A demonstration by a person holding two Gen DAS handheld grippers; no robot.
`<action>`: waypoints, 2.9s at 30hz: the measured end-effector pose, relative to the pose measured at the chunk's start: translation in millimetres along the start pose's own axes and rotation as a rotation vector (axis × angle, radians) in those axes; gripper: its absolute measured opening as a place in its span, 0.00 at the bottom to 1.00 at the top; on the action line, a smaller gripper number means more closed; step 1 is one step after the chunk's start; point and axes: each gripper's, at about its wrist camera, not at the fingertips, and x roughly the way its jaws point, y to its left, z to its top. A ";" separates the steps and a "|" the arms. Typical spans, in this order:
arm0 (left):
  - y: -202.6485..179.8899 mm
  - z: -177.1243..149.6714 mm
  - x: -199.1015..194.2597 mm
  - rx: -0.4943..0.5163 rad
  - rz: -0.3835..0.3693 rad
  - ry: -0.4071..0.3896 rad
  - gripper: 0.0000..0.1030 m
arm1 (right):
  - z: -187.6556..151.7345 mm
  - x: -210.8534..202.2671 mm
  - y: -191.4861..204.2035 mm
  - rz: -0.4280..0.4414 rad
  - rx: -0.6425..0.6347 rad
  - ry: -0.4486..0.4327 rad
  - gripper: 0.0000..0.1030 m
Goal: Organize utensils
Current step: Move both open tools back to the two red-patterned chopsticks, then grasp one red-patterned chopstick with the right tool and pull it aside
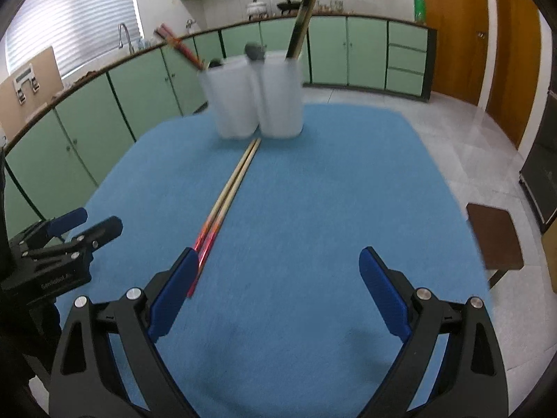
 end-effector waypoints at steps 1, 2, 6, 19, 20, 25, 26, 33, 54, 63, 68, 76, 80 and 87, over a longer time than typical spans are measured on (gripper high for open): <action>1.9 -3.2 1.5 0.000 0.007 0.007 0.81 | -2.4 1.9 3.5 0.001 0.001 0.005 0.88; 2.7 -5.1 2.9 0.001 0.012 0.012 0.81 | -6.7 5.2 9.2 0.002 -0.001 0.015 0.88; 7.3 -12.1 6.4 0.013 0.026 0.035 0.81 | -17.7 13.0 26.6 -0.012 0.000 0.034 0.88; 30.4 -28.8 14.3 -0.010 0.046 0.086 0.81 | -22.2 33.3 46.9 -0.021 -0.003 0.086 0.70; 31.2 -29.3 14.8 -0.013 0.042 0.089 0.81 | -21.9 34.2 48.3 -0.022 -0.002 0.088 0.69; 32.3 -29.7 14.2 -0.010 0.030 0.088 0.81 | -18.4 39.9 51.2 -0.038 -0.020 0.096 0.64; 32.6 -30.1 14.8 -0.009 0.030 0.089 0.81 | -18.8 41.1 52.8 -0.048 -0.028 0.098 0.64; 33.5 -31.2 15.8 -0.016 0.024 0.097 0.81 | -17.9 42.0 53.7 -0.098 -0.061 0.103 0.58; 30.0 -31.0 19.8 -0.011 0.035 0.110 0.81 | -22.4 36.5 50.6 -0.015 -0.056 0.094 0.12; 10.9 -29.0 20.6 -0.028 -0.034 0.115 0.81 | -23.9 29.7 29.3 -0.011 -0.032 0.083 0.05; -11.7 -28.6 20.5 -0.019 -0.078 0.117 0.79 | -26.8 22.0 2.6 -0.034 0.012 0.081 0.05; -41.4 -25.6 21.6 -0.010 -0.123 0.117 0.74 | -31.3 14.9 -30.6 -0.051 0.062 0.073 0.05; -55.2 -25.5 27.5 0.015 -0.104 0.128 0.68 | -30.7 14.0 -36.9 -0.046 0.062 0.071 0.05; -68.2 -24.7 30.4 0.038 -0.066 0.124 0.56 | -30.5 17.2 -36.1 -0.050 0.042 0.080 0.05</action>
